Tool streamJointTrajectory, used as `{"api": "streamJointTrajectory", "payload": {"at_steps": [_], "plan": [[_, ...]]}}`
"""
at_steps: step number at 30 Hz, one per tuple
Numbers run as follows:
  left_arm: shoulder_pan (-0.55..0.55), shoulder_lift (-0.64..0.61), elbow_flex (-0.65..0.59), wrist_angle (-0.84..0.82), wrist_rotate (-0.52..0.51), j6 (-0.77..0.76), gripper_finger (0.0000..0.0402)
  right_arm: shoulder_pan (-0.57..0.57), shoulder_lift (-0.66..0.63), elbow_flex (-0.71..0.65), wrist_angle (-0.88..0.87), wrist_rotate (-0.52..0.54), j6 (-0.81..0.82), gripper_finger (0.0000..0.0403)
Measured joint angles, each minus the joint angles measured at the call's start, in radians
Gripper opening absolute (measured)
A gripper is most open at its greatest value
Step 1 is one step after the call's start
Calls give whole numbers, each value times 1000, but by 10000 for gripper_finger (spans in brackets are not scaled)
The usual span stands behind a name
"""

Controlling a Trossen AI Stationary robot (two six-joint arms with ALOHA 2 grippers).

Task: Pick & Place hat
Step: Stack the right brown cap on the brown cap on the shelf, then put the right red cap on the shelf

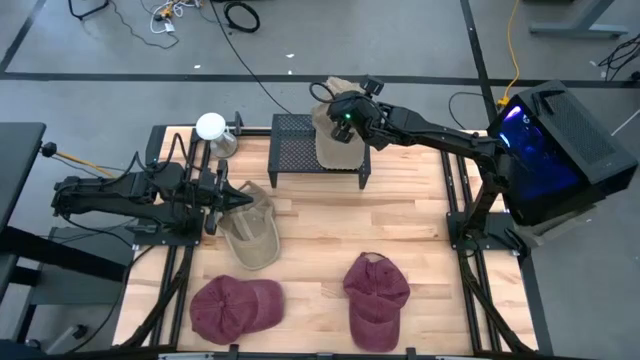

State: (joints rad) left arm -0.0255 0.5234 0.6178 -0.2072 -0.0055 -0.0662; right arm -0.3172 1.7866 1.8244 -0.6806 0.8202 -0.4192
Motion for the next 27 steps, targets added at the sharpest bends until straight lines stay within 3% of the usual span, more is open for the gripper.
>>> {"api": "streamJointTrajectory", "payload": {"at_steps": [10,18,22,27], "plan": [[0,0,0,0,0,0,14,0,0,0,-1,-1,16,159],[0,0,0,0,0,0,14,4,0,0,-2,-14,8,195],[0,0,0,0,0,0,14,20,-9,0,-5,-117,-23,196],[0,0,0,0,0,0,14,51,-43,0,-2,-369,-37,189]]}}
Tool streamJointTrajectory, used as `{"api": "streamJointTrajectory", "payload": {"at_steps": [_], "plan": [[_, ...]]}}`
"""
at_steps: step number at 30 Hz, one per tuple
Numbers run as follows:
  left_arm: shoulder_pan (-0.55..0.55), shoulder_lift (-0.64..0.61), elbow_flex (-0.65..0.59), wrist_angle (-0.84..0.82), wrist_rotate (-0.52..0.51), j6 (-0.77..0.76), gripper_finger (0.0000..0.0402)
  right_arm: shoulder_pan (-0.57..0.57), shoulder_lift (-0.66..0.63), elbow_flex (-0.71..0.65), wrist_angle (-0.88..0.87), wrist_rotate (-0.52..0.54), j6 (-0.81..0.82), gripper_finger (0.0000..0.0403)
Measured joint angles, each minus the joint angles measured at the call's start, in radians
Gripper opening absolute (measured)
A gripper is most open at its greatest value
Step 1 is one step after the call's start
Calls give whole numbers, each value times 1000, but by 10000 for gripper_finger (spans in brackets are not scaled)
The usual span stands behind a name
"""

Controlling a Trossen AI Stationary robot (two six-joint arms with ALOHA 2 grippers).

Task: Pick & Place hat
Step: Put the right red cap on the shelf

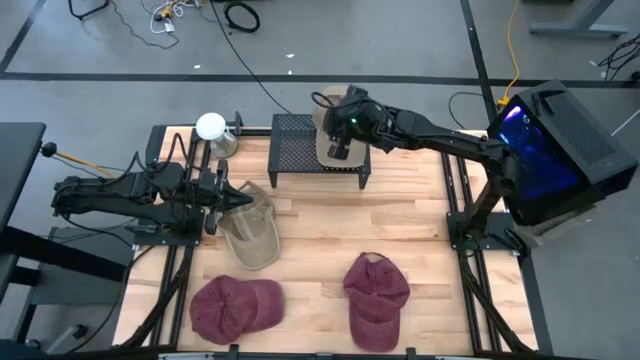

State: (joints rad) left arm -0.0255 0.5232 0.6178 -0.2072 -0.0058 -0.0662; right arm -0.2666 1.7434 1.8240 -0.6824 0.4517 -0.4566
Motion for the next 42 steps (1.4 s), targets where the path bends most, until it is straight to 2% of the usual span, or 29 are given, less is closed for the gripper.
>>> {"api": "streamJointTrajectory", "payload": {"at_steps": [5,10,22,30,42], "plan": [[0,0,0,0,0,0,14,50,-22,0,-36,-238,-1,185],[0,0,0,0,0,0,14,126,-24,0,-136,-343,2,184],[0,0,0,0,0,0,14,325,-23,-99,-222,-357,13,183],[0,0,0,0,0,0,14,421,-23,-158,-226,-356,125,183],[0,0,0,0,0,0,14,539,-23,-160,-286,-363,326,183]]}}
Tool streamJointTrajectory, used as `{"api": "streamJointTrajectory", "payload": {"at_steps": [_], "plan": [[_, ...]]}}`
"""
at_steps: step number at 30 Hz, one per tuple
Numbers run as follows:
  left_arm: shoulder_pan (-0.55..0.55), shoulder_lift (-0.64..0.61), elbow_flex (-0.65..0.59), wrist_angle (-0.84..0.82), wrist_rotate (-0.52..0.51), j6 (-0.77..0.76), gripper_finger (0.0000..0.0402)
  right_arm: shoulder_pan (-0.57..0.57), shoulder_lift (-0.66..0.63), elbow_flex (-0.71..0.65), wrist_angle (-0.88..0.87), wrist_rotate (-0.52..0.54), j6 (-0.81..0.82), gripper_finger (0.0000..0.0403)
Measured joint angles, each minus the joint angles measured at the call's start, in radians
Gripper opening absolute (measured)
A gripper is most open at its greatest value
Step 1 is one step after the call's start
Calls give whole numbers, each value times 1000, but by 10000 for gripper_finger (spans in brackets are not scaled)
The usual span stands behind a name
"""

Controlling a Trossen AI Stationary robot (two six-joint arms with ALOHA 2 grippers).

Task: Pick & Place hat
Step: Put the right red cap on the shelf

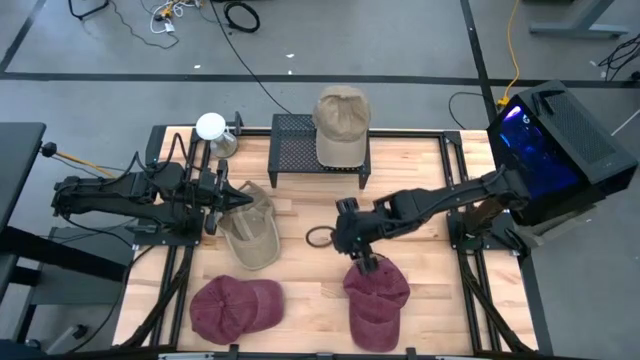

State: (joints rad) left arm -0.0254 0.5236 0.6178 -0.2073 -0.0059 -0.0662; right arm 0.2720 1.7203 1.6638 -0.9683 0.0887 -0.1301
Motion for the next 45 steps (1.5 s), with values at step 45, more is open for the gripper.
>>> {"api": "streamJointTrajectory", "payload": {"at_steps": [45], "plan": [[0,0,0,0,0,0,14,287,0,-474,284,-239,437,184]]}}
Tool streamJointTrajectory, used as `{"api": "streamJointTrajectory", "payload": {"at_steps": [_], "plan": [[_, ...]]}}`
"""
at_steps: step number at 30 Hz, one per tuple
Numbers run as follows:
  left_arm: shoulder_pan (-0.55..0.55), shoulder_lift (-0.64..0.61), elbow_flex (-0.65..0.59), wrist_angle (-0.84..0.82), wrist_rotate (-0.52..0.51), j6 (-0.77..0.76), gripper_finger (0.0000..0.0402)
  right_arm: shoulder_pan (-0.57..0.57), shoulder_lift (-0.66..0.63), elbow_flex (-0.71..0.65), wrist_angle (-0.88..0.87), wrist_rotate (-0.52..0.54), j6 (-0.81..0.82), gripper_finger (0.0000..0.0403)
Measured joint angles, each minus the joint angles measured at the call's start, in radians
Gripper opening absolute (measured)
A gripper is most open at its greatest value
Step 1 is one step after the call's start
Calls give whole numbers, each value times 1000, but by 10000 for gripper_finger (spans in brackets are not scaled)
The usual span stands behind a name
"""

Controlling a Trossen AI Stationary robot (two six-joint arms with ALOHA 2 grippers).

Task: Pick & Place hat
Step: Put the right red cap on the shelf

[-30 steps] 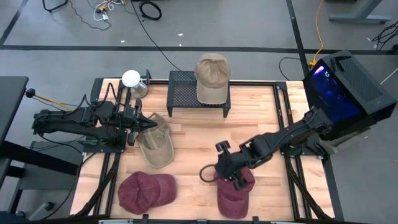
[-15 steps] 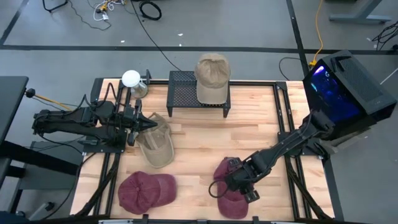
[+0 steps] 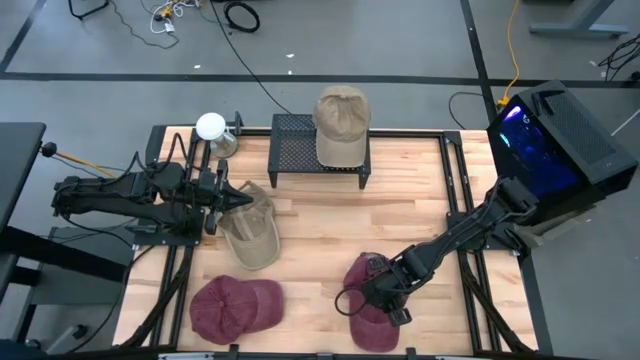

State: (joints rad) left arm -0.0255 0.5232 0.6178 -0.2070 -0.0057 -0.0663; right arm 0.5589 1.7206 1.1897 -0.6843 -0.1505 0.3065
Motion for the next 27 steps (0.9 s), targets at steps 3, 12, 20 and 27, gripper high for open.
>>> {"api": "streamJointTrajectory", "payload": {"at_steps": [3,12,20,27], "plan": [[0,0,0,0,0,0,14,-5,0,-16,12,1,10,184],[0,0,0,0,0,0,14,-26,0,-59,35,1,26,180],[0,0,0,0,0,0,14,-27,0,-59,60,0,26,100],[0,0,0,0,0,0,14,-27,0,-59,85,0,26,9]]}}
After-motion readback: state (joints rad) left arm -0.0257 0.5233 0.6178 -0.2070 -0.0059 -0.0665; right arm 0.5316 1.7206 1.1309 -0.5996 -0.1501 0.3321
